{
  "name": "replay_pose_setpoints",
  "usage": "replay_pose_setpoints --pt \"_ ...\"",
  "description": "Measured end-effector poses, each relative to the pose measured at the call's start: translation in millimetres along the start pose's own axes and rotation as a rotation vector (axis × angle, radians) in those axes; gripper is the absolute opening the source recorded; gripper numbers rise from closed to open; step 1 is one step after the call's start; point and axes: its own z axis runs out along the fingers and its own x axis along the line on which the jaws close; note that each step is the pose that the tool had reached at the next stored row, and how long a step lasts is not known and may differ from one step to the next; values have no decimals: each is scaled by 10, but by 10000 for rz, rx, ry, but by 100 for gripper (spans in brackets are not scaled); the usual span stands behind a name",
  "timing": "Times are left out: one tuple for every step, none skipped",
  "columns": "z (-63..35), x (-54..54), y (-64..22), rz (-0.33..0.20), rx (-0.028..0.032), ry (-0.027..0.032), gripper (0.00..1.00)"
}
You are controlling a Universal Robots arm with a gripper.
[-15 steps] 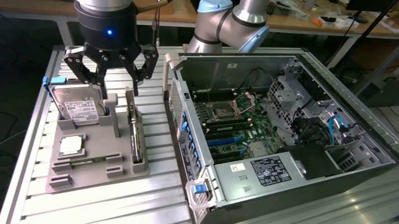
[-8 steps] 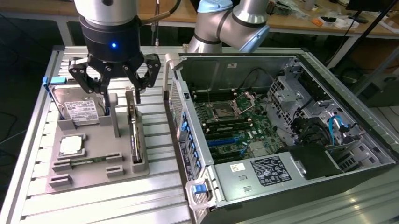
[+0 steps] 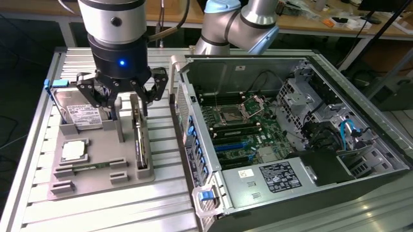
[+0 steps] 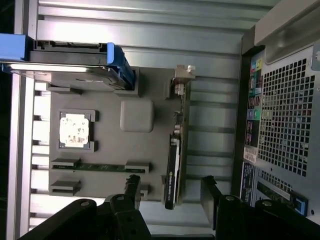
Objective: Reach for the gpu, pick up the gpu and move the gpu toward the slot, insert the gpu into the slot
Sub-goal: 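Pick up the gpu and move the gpu toward the slot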
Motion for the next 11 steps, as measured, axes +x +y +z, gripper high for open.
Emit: replay_pose_setpoints --pt "18 -1 -4 -4 0 0 60" --pt "35 -3 -8 -9 0 0 60" --pt "55 -4 -13 -14 0 0 60" --pt "73 -5 -17 -18 -1 0 60" --pt "90 -6 -21 -23 -1 0 60" --pt "109 -7 -26 -28 -1 1 60" --pt "127 -8 -30 -32 -1 1 60" --pt "146 -9 -34 -36 -1 1 60" --pt "163 -10 -38 -41 -1 0 60" --pt "181 -10 -41 -46 -1 1 60" --pt "197 -11 -45 -50 -1 1 60"
